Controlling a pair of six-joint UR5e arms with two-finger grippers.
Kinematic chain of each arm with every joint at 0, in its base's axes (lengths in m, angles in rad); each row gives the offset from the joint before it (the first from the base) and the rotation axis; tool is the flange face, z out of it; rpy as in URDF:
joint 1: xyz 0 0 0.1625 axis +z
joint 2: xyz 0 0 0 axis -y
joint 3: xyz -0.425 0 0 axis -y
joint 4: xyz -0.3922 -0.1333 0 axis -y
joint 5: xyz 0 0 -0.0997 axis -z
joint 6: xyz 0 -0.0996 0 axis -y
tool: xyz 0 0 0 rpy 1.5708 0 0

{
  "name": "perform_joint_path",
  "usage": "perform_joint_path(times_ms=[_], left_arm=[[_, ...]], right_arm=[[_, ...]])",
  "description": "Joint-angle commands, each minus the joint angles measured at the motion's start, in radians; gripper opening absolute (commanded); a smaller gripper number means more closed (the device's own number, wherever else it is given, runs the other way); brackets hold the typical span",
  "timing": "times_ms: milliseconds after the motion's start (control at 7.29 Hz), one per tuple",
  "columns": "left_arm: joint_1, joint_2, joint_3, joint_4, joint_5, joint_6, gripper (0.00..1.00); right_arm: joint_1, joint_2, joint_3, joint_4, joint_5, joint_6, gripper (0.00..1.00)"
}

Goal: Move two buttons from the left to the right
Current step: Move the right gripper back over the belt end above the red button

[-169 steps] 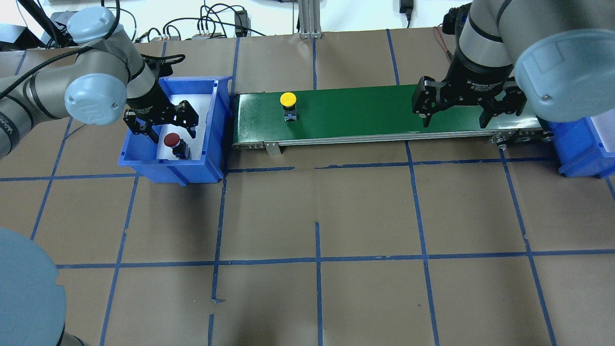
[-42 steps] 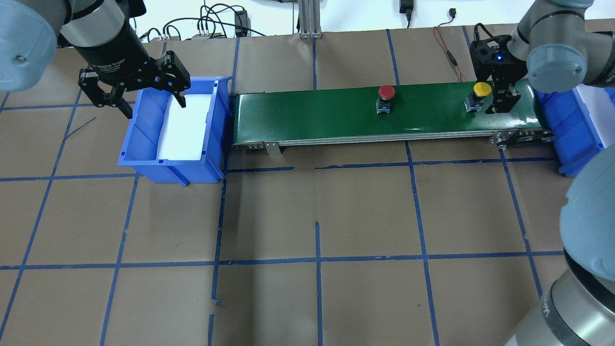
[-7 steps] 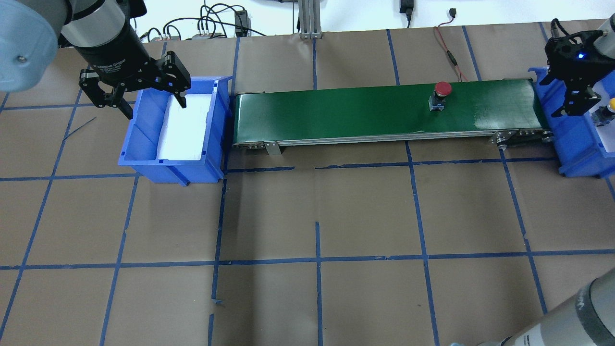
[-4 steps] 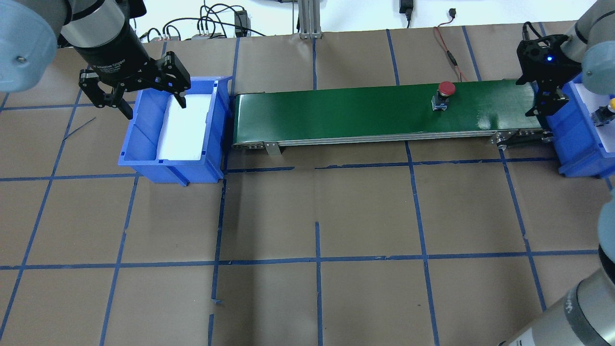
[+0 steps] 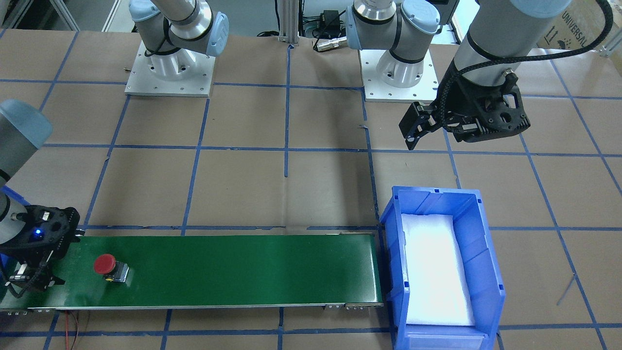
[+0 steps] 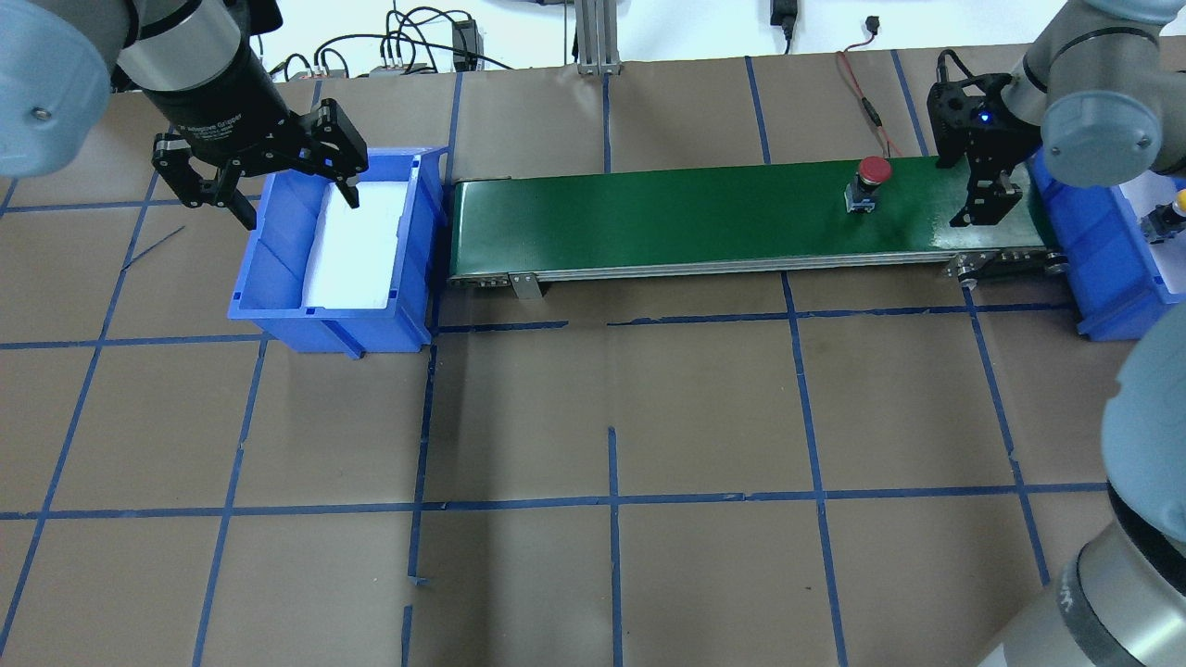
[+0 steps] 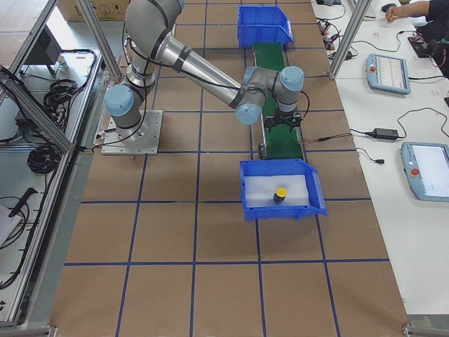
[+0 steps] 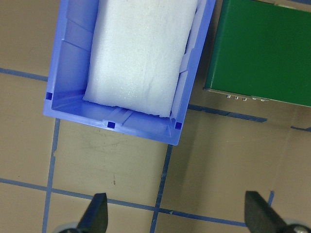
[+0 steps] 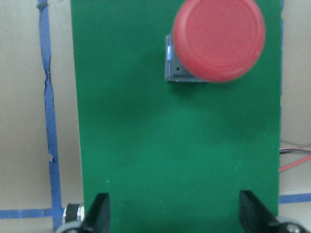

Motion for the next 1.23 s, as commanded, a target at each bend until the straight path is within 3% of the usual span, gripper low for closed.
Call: perform_joint_path(times_ms=[0, 1097], left_arm=[[0.000, 0.000, 0.000, -0.001, 0.000, 0.000, 1.00], [0.000, -0.001, 0.000, 0.001, -0.002, 0.000, 1.00]], right_arm=[[0.020, 0.031, -0.016, -0.027, -0.004, 0.021, 0.98], [0.020, 0.037, -0.018, -0.027, -0.004, 0.023, 1.00]])
